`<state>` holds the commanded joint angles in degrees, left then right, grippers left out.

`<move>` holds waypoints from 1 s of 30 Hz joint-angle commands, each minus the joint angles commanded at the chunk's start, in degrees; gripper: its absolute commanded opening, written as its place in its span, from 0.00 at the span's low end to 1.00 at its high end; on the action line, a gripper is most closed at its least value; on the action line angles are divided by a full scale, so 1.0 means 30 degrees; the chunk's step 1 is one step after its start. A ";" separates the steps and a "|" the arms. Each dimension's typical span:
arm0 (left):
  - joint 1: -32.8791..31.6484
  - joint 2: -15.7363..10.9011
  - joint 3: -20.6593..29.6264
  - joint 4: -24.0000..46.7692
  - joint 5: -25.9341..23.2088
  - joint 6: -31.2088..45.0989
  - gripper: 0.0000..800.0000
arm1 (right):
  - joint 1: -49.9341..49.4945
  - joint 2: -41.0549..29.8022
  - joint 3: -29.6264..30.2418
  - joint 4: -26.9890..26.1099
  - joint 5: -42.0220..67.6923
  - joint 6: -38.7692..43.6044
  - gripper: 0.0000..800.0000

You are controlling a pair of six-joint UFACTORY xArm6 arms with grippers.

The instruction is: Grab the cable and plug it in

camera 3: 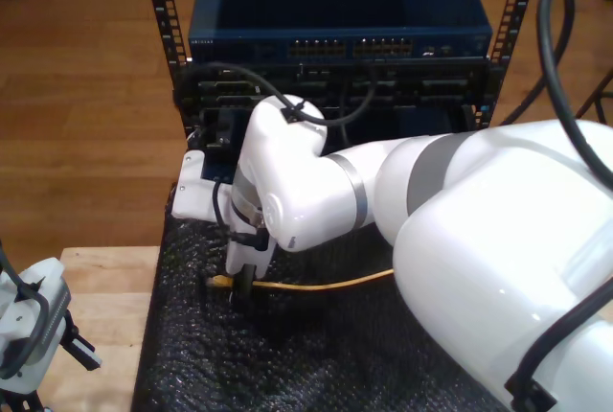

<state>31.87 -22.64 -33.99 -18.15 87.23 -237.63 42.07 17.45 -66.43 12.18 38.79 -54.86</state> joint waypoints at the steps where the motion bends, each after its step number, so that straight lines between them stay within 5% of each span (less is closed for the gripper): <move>1: 0.0000 0.0000 0.0000 0.0000 0.0000 0.0000 1.00 | 0.0088 0.0029 -0.0029 0.0000 0.0029 0.0029 0.95; 30: 0.0000 0.0000 0.0000 0.0000 0.0029 0.0000 1.00 | 0.0381 0.0879 -0.0410 -0.0117 -0.0088 0.0879 0.48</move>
<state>31.87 -22.64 -33.99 -18.15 87.32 -237.63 43.21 20.09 -67.66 11.82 38.53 -52.22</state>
